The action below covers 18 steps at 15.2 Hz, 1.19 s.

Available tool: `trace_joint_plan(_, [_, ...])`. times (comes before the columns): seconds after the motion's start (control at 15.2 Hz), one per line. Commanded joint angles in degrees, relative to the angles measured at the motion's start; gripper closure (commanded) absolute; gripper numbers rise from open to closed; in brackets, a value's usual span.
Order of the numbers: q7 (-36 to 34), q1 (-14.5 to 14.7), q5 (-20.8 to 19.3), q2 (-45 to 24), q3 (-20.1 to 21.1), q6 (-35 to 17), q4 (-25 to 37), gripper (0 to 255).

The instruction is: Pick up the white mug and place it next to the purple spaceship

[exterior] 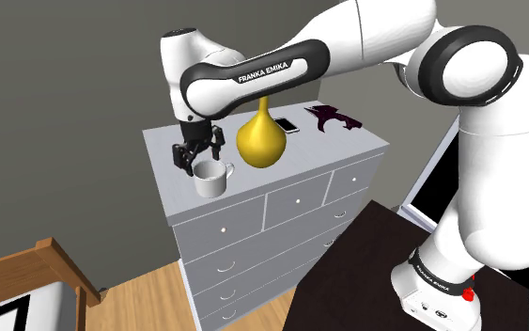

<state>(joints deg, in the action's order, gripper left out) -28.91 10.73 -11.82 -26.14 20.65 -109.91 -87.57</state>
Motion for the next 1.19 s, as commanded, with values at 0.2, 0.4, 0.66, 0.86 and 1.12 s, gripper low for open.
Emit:
trace_joint_plan(0.2, [-1.3,2.1,-1.6,-6.2,-0.6,0.0,5.5,0])
trace_joint_plan(0.4, [-1.5,2.0,-1.8,-6.8,-0.7,-2.0,4.1,0])
trace_joint_plan(0.66, [-1.7,1.9,-2.1,-7.4,-0.9,-3.6,3.0,0])
trace_joint_plan(0.86, [-1.7,1.9,-2.1,-7.4,-0.9,-3.6,3.0,0])
trace_joint_plan(1.12, [-1.7,1.9,-2.1,-7.4,-0.9,-3.6,3.0,255])
